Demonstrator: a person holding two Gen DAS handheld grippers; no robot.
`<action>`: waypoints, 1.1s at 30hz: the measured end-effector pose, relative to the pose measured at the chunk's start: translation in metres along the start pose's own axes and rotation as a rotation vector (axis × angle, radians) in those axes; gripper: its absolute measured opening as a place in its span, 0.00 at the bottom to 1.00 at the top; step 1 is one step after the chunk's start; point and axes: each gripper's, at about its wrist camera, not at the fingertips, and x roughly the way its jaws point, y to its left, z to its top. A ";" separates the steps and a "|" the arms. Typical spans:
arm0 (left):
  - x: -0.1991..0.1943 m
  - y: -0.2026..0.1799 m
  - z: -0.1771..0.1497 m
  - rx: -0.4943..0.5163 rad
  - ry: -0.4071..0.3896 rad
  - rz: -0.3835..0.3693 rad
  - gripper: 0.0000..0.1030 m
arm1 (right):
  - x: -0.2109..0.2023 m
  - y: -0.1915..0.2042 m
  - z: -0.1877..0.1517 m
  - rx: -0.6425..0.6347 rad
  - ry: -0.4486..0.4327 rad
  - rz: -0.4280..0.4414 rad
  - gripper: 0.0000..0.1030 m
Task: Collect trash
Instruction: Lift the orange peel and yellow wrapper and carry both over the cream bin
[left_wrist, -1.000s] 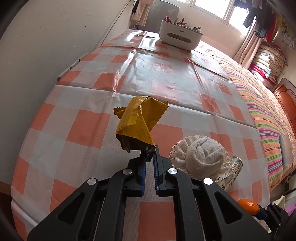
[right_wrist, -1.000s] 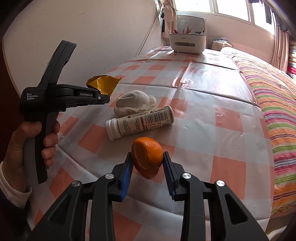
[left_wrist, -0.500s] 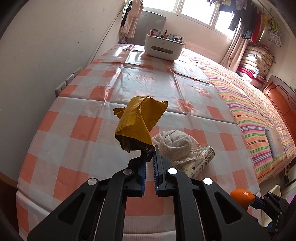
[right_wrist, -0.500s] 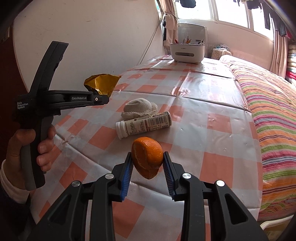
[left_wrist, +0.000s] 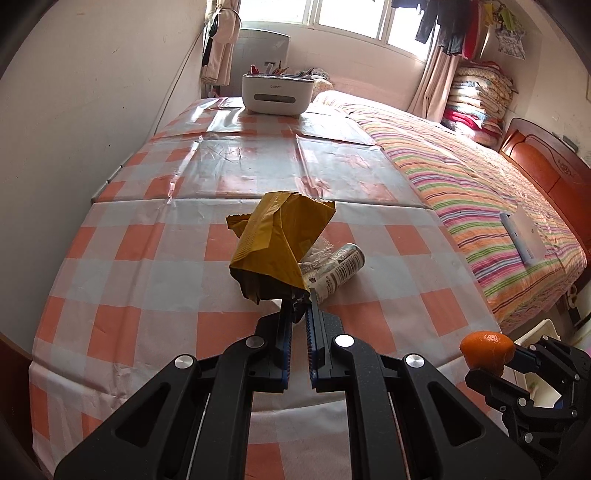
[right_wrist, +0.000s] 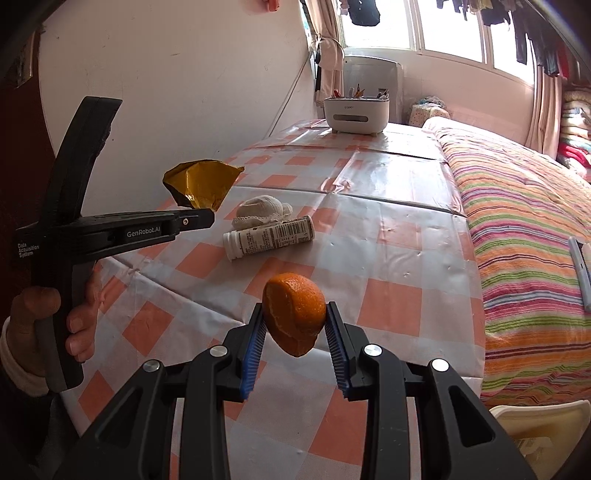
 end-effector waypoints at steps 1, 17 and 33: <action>-0.002 -0.005 -0.002 0.010 -0.002 -0.005 0.06 | -0.003 -0.001 -0.001 0.001 -0.003 -0.005 0.31; -0.015 -0.066 -0.020 0.131 -0.008 -0.080 0.07 | -0.048 -0.033 -0.021 0.041 -0.042 -0.093 0.31; -0.028 -0.131 -0.041 0.242 -0.006 -0.194 0.07 | -0.098 -0.083 -0.050 0.168 -0.104 -0.210 0.31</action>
